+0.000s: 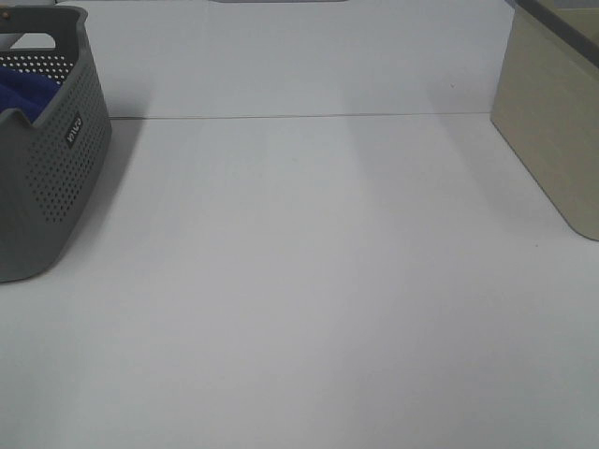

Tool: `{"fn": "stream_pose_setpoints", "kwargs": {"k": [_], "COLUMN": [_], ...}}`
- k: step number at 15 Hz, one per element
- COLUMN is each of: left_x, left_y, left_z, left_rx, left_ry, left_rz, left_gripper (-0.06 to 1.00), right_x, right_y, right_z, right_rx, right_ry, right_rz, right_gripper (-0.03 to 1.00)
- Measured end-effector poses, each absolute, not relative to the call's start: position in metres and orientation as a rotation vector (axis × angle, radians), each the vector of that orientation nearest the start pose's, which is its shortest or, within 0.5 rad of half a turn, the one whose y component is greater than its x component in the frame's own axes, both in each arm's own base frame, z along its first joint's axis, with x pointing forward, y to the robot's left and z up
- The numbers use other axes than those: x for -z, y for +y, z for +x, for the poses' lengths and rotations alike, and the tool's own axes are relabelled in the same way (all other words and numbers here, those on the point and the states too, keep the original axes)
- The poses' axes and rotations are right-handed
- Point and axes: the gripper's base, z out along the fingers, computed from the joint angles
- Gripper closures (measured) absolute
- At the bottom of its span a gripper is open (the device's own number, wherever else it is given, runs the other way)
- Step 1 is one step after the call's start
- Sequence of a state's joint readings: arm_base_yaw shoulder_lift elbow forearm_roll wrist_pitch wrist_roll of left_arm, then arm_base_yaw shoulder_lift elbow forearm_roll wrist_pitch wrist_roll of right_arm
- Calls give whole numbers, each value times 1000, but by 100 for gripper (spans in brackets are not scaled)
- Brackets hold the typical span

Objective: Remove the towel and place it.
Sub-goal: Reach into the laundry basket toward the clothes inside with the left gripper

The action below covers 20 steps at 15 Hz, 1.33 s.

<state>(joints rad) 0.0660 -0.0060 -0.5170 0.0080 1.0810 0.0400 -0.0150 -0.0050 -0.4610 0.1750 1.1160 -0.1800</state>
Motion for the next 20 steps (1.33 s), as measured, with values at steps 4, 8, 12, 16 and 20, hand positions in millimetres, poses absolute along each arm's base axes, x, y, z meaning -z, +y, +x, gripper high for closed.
{"fn": "stream_pose_setpoints", "kwargs": {"k": [4, 8, 12, 16, 20], "left_x": [-280, -280, -280, -280, -280], "left_y": [0, 0, 0, 0, 0], "left_z": [-9, -9, -9, -9, -9], "left_rx": [-76, -76, -76, -76, -77], "left_ry": [2042, 2042, 2042, 2042, 2042], "left_rz": [-27, -27, -27, -27, -27], "left_gripper": [-5, -5, -5, -5, -5], "right_x": [-263, -263, -263, -263, -263], "right_y": [14, 14, 14, 13, 12], "right_z": [-4, -4, -4, -4, -4], "right_rx": [-97, -97, -97, -83, -67], "right_ry": [2113, 2113, 2113, 2115, 2116], "right_rz": [-185, -185, -185, -185, -184], "right_gripper": [17, 17, 17, 17, 17]}}
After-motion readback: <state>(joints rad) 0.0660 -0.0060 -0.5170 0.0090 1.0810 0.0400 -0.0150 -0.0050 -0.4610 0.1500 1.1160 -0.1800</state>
